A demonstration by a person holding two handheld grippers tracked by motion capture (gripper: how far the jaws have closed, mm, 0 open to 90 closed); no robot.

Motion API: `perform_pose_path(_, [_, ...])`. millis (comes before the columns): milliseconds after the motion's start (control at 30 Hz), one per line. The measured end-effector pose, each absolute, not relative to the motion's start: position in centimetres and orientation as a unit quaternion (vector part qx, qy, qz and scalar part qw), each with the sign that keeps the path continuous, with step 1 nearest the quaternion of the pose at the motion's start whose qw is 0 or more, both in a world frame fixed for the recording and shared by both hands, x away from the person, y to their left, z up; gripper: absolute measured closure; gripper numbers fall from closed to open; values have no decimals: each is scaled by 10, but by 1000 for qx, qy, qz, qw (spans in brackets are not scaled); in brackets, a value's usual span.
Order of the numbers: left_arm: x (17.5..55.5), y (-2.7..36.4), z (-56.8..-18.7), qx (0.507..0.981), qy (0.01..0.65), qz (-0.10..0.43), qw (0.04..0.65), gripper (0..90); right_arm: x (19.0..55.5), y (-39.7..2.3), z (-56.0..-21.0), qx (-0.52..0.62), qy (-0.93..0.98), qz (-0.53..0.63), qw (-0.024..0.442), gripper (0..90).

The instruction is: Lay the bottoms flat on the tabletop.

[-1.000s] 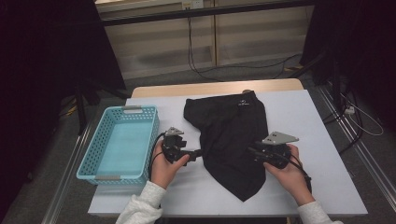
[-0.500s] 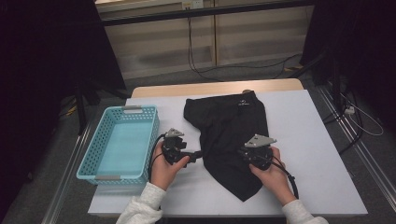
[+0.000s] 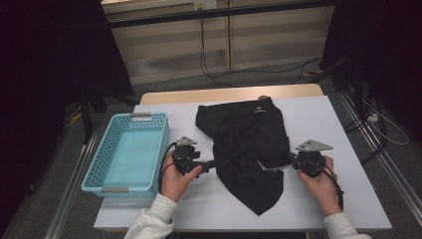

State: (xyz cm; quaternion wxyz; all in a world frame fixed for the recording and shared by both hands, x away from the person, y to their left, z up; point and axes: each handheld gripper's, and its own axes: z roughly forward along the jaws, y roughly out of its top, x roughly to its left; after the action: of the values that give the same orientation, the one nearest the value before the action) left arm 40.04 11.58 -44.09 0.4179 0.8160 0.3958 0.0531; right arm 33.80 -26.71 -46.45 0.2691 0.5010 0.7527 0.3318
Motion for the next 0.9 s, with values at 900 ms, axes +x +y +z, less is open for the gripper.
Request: perform_pose_path(900, [398, 118, -440, 818, 395, 53, 415, 223, 328, -202, -442, 407, 790, 388, 244, 544])
